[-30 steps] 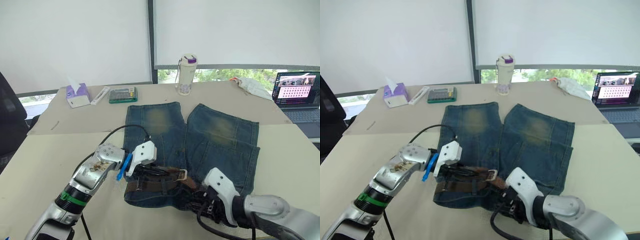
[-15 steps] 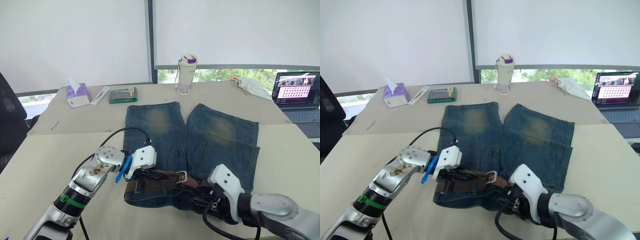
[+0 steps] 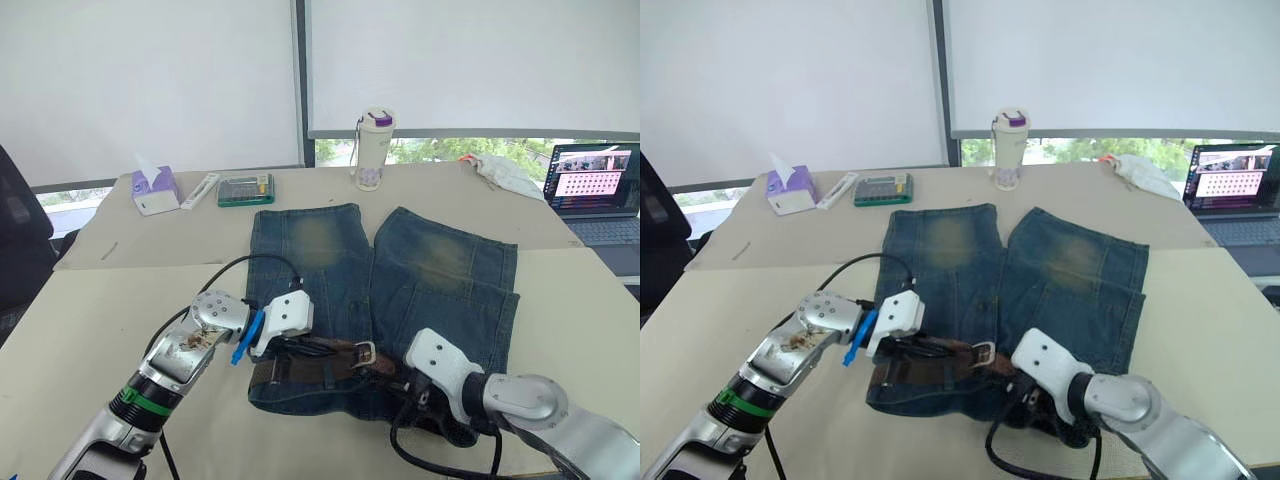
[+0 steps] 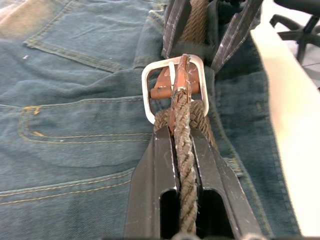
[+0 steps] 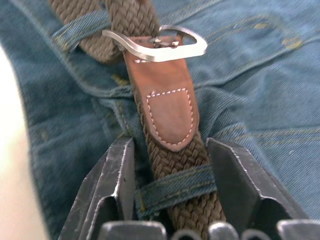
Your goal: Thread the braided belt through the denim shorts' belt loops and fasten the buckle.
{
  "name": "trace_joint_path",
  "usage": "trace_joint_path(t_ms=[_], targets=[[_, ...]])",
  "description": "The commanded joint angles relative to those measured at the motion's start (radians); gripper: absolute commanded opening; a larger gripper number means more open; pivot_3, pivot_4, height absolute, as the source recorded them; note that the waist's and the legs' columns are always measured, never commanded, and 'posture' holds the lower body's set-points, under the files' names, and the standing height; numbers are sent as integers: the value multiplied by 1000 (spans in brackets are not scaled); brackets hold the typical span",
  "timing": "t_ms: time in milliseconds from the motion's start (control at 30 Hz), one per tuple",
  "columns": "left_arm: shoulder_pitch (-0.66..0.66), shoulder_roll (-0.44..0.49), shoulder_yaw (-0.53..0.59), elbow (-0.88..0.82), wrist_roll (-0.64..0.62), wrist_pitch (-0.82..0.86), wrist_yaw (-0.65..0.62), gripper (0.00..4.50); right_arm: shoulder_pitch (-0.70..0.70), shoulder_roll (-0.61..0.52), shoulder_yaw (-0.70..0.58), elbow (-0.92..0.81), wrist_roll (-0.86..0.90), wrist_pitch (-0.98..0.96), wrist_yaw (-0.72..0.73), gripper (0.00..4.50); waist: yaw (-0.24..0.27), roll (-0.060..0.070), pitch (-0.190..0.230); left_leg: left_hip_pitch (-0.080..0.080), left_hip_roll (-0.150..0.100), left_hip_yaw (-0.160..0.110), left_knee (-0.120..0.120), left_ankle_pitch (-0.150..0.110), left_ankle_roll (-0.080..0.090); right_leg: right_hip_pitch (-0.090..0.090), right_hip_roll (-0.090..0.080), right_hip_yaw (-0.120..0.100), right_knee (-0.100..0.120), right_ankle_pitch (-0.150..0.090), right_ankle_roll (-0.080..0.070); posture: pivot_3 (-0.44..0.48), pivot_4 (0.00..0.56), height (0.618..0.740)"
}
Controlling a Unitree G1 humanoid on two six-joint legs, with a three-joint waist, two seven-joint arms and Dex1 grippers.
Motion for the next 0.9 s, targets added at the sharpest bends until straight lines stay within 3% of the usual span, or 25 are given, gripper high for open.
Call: trace_joint_path(t_ms=[33,133,567,900], targets=[[-83,-39,0,33,47,-99,20,0,-11,8,-27,-8,-23,-35,1,1029,3,0,0,0,0,0,0,0,0,0,0,0,0,0,0,0,150,740],[-128,-74,-16,85,65,-137,8,0,-10,12,-32,-5,-31,-37,7,31,0,-1,0,0,-1,0,1,0,0,1,-1,0,0,0,0,0,150,740],[-125,-45,-76,243,179,-393,-68,0,4,63,-58,-17,-28,-30,-3,9,-1,0,0,0,0,0,0,1,-1,0,1,0,0,0,0,0,150,740],[-144,-66,-56,248,176,-398,-70,0,-5,65,-78,-13,-22,-32,12,9,-3,0,0,0,-1,0,0,1,-1,0,1,0,0,0,0,0,150,740]])
